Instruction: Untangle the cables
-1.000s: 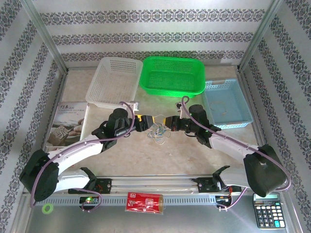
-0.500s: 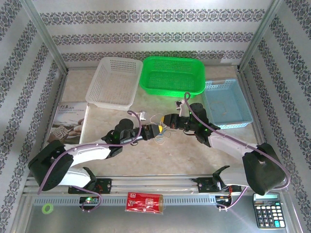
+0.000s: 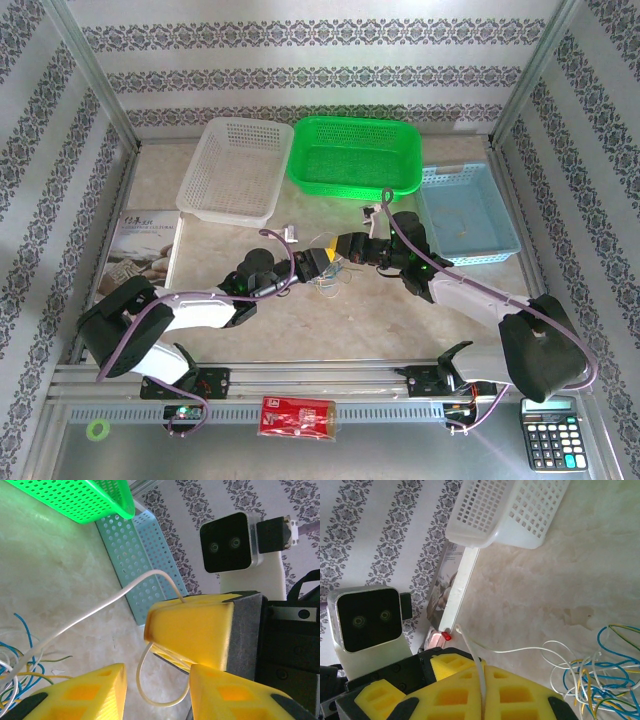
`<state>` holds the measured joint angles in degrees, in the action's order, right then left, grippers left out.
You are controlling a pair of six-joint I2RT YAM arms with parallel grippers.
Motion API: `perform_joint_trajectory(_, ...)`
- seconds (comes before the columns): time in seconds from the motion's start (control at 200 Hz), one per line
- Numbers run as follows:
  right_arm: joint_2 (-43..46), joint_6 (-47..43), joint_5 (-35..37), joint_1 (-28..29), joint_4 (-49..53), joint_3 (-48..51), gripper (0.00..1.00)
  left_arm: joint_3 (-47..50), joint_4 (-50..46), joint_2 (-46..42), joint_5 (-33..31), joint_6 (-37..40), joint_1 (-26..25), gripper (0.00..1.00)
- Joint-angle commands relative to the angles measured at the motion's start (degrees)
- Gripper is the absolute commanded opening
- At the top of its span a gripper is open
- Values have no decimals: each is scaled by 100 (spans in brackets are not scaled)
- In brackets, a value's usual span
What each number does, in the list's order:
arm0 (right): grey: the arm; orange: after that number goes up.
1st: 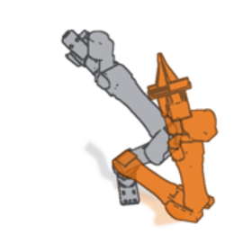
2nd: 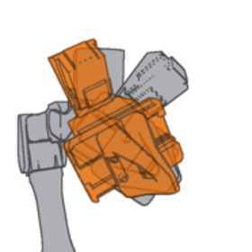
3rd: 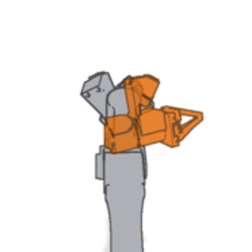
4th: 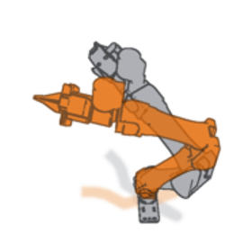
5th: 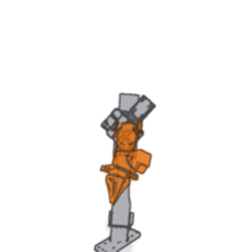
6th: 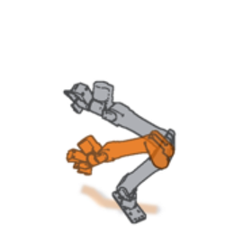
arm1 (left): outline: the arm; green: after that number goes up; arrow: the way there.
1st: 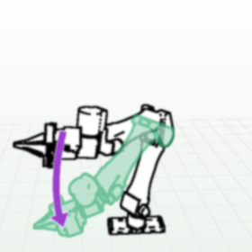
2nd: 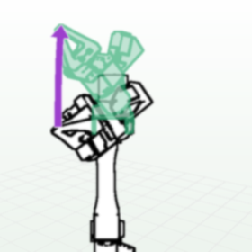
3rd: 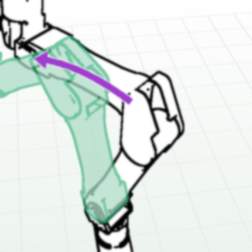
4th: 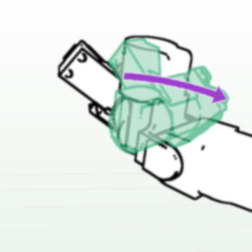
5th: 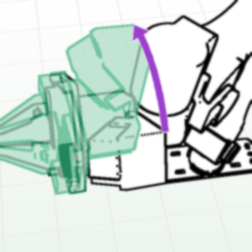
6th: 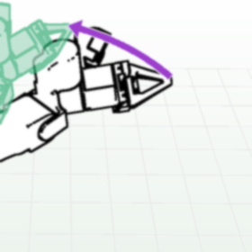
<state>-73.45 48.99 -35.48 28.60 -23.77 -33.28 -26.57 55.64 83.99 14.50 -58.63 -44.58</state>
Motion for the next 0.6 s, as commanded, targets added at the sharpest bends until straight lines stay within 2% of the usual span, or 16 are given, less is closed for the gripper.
perform_joint_trajectory(0.0, 5, 67, -134, -45, -254, -74, 0, -1, 500, 68, -51, -95, -69, 38)
perform_joint_trajectory(0.43, 6, 131, -152, -56, -365, -22, 0, -96, 676, 340, -67, -130, -183, 38)
perform_joint_trajectory(0.595, 23, 144, -160, -56, -378, -3, 0, -150, 689, 373, -75, -129, -192, 26)
